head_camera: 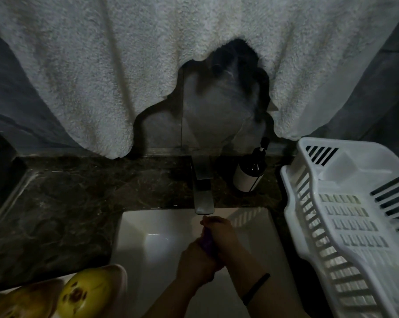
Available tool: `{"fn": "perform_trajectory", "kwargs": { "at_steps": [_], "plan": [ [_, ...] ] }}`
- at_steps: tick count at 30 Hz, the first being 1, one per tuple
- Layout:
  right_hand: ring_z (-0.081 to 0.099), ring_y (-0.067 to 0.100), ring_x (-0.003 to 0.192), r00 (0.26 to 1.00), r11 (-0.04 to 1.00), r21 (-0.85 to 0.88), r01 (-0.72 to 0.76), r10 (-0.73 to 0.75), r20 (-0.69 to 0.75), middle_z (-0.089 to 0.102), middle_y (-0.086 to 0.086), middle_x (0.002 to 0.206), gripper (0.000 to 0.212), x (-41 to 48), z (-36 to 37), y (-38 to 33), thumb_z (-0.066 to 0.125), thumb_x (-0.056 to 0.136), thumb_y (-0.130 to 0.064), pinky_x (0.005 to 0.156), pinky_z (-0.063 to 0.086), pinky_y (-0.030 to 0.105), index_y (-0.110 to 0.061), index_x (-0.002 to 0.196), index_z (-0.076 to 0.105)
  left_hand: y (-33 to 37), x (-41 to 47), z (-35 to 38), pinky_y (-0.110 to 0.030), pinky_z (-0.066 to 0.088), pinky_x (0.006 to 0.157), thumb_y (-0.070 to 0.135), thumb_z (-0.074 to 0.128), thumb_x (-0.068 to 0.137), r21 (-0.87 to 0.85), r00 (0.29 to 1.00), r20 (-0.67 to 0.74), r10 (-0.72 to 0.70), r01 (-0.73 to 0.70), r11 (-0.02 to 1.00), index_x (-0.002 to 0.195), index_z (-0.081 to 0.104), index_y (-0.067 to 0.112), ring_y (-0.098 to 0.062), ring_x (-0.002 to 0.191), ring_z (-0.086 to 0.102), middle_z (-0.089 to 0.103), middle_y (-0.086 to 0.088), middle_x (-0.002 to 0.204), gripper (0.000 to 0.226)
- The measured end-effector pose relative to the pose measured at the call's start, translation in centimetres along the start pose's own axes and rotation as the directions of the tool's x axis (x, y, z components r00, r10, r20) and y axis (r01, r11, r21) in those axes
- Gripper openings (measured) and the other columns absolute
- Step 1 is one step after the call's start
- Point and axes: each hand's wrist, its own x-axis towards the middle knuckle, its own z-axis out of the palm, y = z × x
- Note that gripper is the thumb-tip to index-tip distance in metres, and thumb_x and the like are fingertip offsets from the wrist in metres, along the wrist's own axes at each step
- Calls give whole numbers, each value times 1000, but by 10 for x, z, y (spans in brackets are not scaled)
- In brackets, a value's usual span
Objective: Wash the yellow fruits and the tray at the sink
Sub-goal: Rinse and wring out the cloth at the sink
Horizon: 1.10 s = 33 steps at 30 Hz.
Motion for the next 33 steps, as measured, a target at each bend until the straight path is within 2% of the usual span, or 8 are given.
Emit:
{"fn": "perform_trajectory", "kwargs": {
  "at_steps": [3,7,10,14,18,24,30,33],
  "plan": [
    [48,17,61,997,995,-100,26,-33,-71,51,9,67,26,6,4,5,51,97,-9,57,41,24,-9,71,53,-2,-1,3,-23,44,79,27,52,93,210,991,-60,117,-102,972,100,54,23,-17,87,58,54,5,83,9],
    [46,20,59,996,999,-28,-23,20,-91,48,11,66,27,5,2,9,53,96,-8,60,42,30,-5,70,50,-5,-2,4,-22,41,66,27,53,90,220,997,-21,73,-67,973,80,46,24,-9,63,48,45,9,70,13],
    [52,22,63,1000,987,156,-24,25,-7,52,11,69,20,-6,-5,10,65,90,-16,59,46,31,-3,78,54,-6,3,-1,-23,44,65,33,61,86,149,997,76,-1,-11,989,74,48,25,-7,61,48,52,6,74,19],
    [61,26,90,990,1000,12,26,-28,138,59,13,93,41,-19,-16,9,81,73,-18,71,53,33,-6,101,54,-9,5,-14,-21,52,68,23,72,79,-192,982,185,-27,64,979,84,58,25,-8,74,61,64,3,85,15],
    [67,26,98,958,984,141,108,-141,250,65,14,92,24,-29,-29,2,65,77,12,79,57,37,-4,91,55,-9,-10,-29,-44,56,82,13,84,63,-664,936,329,128,133,735,115,59,10,-31,100,65,65,-17,109,57],
    [70,23,89,886,941,182,286,-332,322,73,8,84,25,-40,-36,-23,56,81,15,76,55,33,-9,78,63,8,-36,-36,-52,56,75,25,93,40,-872,911,341,230,215,440,128,45,26,-40,106,62,61,-17,121,100],
    [70,21,76,823,903,200,380,-428,373,71,8,77,14,-49,-31,-51,57,87,5,71,57,31,-6,83,64,36,-49,-48,-26,43,50,10,74,76,-642,910,336,243,32,766,113,56,13,-16,56,57,62,-5,69,41],
    [60,15,58,843,909,187,373,-417,341,60,8,65,17,-50,-31,-57,54,92,-8,60,52,27,-6,76,59,45,-46,-47,-23,38,47,9,72,77,-440,968,206,143,-39,897,96,59,13,-14,52,48,55,-5,67,23]
  ]
}}
